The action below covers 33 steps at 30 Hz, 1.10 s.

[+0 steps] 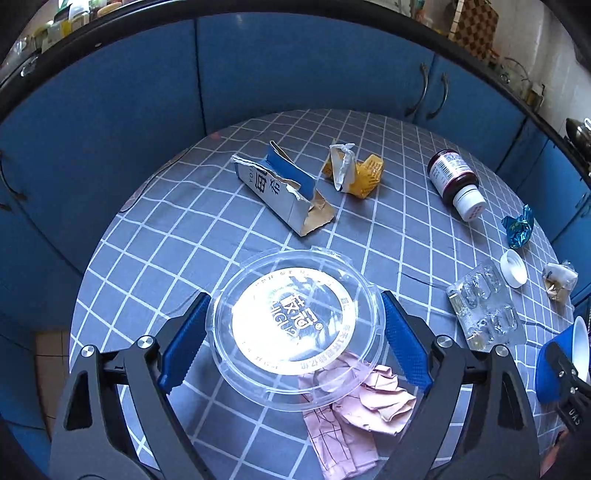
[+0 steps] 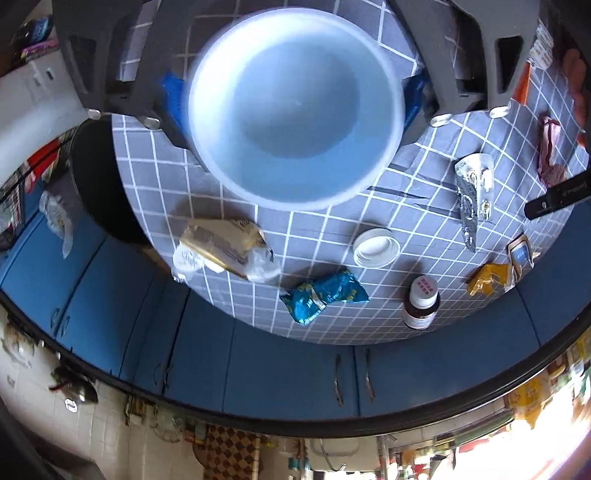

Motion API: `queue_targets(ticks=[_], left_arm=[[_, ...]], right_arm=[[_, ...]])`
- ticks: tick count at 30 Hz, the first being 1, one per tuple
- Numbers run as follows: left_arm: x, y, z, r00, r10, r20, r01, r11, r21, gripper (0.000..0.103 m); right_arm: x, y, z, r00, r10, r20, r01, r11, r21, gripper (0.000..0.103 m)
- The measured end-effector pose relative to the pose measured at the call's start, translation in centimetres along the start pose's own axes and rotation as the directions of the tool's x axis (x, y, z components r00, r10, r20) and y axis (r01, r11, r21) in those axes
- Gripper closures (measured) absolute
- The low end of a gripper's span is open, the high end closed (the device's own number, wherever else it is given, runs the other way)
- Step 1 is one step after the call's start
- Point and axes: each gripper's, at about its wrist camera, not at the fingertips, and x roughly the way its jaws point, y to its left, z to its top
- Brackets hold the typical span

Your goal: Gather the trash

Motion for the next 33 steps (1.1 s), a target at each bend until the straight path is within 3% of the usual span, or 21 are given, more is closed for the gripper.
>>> queue_targets(ticks=[10,18,33], left_arm=[[-4.1,-1.1,-0.6,0.994,0.012,0.107,-0.016,0.999,0.037,0.016],[-6.7,-4.2,-0.8,0.987,-0.017,0.162,-0.003,0.992,0.123,0.016],[-9.4,-16.0,0.0,0.968,-0.143,0.207,0.072,0.945,0.32,0.016]], right_arm=[[-1.5,0.0,0.6,0.999,0.0,0.041,0.0,1.0,-0.001,0.022],[-3.0,-2.7,2.1,0.996,-0.019,0.081,0.014,0.998,0.066,0.021],[-5.2,-9.5,3.6,0.98,-0.127,0.151,0.105,0.984,0.142,0.021]])
